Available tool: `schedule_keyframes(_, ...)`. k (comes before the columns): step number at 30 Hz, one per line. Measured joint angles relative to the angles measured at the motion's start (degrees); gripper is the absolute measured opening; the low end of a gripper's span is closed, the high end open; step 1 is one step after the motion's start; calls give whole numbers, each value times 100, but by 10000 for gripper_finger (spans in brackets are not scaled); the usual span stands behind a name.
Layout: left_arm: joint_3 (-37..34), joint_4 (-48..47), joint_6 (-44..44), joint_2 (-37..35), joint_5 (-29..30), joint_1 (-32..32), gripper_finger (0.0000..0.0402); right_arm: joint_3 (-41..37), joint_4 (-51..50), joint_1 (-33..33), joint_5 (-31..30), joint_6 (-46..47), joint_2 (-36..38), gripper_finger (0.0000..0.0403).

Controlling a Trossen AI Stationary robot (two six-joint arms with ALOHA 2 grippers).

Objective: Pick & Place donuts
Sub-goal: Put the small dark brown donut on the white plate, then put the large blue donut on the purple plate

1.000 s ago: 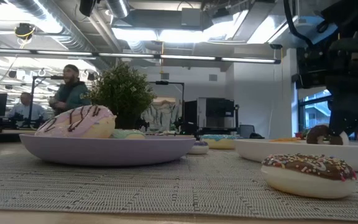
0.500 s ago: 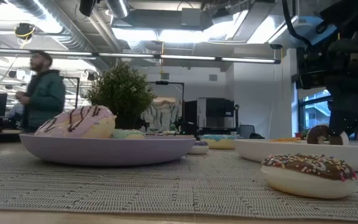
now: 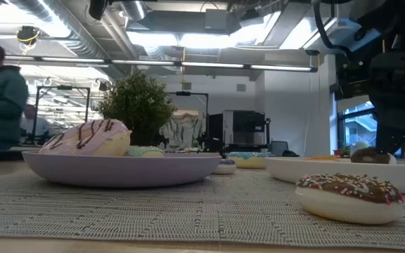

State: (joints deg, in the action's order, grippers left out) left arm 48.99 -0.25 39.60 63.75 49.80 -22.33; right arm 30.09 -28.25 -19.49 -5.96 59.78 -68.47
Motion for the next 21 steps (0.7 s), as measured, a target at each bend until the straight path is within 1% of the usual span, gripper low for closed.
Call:
schedule_keyframes(11, 0, -14, 29, 2, 0, 0, 164, 74, -473, -2, -47, -10, -2, 132)
schedule_keyframes(14, 0, -14, 24, 2, 0, -1, 163, 392, -1031, -2, -257, -59, -2, 132)
schedule_keyframes(17, 0, -13, 19, 2, 53, -2, 160, 903, -1673, -2, -579, -334, -2, 132)
schedule_keyframes(21, 0, -7, -107, 2, 197, 0, 161, 1530, -1747, -2, -983, -971, -2, 132)
